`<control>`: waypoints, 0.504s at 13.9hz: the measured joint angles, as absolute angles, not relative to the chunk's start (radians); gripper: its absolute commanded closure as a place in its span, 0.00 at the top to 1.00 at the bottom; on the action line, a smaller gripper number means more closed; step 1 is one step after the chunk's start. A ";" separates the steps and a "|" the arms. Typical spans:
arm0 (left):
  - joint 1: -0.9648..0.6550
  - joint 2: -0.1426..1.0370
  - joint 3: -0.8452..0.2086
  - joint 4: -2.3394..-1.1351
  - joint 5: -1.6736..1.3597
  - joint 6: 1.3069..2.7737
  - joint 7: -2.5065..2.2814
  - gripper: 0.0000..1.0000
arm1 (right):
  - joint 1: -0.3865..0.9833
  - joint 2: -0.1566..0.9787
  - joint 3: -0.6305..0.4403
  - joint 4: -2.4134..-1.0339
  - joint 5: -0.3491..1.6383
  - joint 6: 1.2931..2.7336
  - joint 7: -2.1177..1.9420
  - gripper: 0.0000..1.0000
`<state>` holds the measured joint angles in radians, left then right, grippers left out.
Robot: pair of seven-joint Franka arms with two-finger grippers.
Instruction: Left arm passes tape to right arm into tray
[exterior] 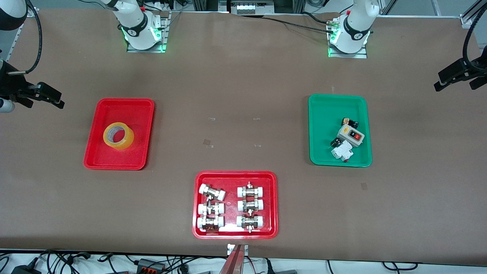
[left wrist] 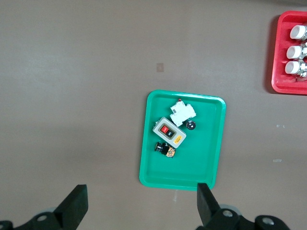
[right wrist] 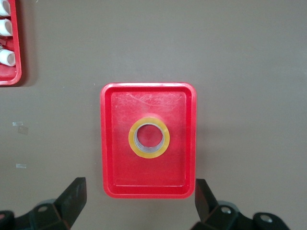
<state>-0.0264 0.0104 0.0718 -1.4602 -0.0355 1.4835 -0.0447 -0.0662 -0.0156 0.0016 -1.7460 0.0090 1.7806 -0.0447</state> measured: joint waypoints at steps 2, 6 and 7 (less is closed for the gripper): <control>-0.026 0.010 0.072 -1.460 -0.036 1.484 -0.045 1.00 | -0.066 -0.016 0.004 -1.746 0.009 1.777 -0.045 1.00; -0.026 0.010 0.072 -1.460 -0.036 1.484 -0.045 1.00 | -0.069 -0.022 0.005 -1.746 0.009 1.767 -0.045 1.00; -0.026 0.010 0.073 -1.460 -0.036 1.484 -0.045 1.00 | -0.071 -0.028 0.005 -1.746 0.009 1.762 -0.046 1.00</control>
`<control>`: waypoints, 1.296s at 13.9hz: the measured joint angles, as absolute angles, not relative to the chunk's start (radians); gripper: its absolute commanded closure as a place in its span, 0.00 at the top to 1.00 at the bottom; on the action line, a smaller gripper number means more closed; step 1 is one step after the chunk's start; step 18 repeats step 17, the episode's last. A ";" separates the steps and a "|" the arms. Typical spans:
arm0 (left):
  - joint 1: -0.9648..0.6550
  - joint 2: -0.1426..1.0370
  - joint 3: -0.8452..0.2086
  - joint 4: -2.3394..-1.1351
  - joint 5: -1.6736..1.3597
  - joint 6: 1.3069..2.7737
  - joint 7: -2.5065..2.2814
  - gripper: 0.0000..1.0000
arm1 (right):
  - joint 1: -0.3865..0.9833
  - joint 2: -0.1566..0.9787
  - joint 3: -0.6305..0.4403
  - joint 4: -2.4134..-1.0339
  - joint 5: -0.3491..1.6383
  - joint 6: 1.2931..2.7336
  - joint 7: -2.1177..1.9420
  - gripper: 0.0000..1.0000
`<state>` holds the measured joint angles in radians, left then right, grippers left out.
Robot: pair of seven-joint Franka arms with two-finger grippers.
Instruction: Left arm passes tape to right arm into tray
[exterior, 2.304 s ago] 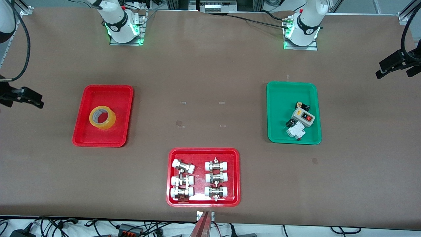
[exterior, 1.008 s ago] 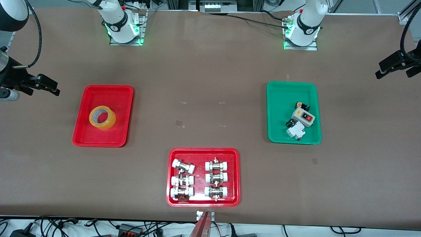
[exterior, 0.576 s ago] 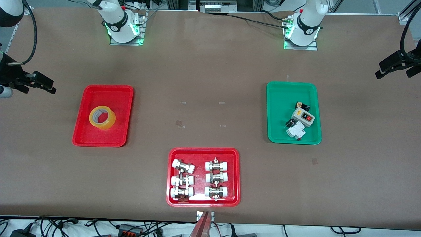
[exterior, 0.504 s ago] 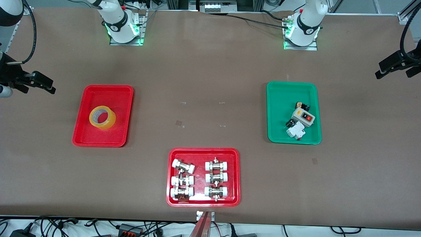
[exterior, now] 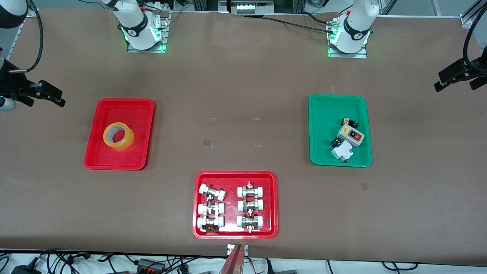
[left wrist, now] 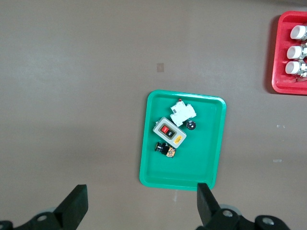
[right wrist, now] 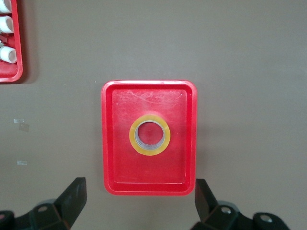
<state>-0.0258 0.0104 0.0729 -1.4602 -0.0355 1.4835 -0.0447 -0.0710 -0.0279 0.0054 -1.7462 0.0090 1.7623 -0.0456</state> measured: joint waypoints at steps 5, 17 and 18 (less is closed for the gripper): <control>-0.026 0.010 0.074 -1.460 -0.036 1.484 -0.045 1.00 | -0.072 -0.047 0.012 -1.748 0.009 1.732 -0.049 1.00; -0.026 0.010 0.074 -1.460 -0.036 1.484 -0.045 1.00 | -0.072 -0.048 0.013 -1.749 0.004 1.703 -0.051 1.00; -0.026 0.010 0.074 -1.460 -0.036 1.484 -0.045 1.00 | -0.072 -0.048 0.013 -1.749 0.004 1.703 -0.051 1.00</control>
